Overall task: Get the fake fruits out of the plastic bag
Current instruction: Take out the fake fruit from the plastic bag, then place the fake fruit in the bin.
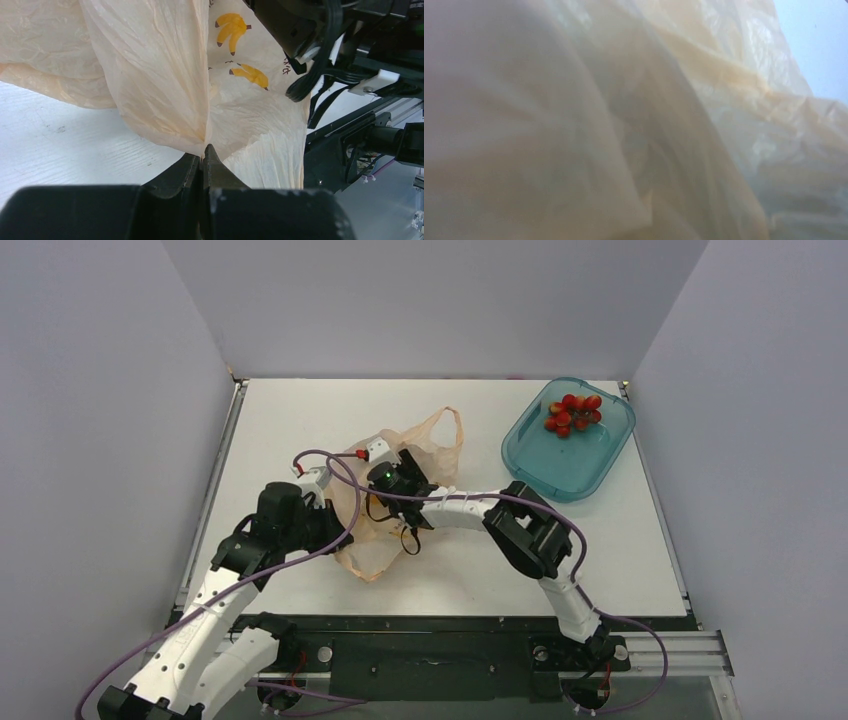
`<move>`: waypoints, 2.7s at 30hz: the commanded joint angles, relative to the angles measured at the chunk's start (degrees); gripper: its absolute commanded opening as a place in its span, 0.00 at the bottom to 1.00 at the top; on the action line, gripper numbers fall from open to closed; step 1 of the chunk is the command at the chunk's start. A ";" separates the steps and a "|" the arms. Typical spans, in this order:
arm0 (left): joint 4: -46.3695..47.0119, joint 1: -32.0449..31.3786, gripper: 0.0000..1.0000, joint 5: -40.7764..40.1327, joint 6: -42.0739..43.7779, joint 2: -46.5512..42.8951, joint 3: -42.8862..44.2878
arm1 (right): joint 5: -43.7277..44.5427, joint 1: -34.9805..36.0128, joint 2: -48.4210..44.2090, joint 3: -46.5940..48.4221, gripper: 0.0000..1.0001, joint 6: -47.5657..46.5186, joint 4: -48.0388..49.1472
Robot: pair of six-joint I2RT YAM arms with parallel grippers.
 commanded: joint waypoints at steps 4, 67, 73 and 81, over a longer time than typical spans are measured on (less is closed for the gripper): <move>0.39 -0.48 0.00 -0.86 -0.44 -1.32 1.93 | -3.42 1.10 -12.26 -8.97 0.00 3.80 3.74; -0.62 4.39 0.00 -12.45 -2.35 -13.74 1.74 | 1.37 -32.38 -48.57 -18.65 0.00 29.80 -16.43; -0.22 4.36 0.00 -10.62 -1.84 -13.09 1.62 | 6.37 -39.42 -34.42 -12.21 0.00 31.21 -21.82; 0.14 4.27 0.00 -8.78 -1.31 -12.82 1.55 | 6.52 -44.97 -22.15 -4.84 0.00 30.41 -26.07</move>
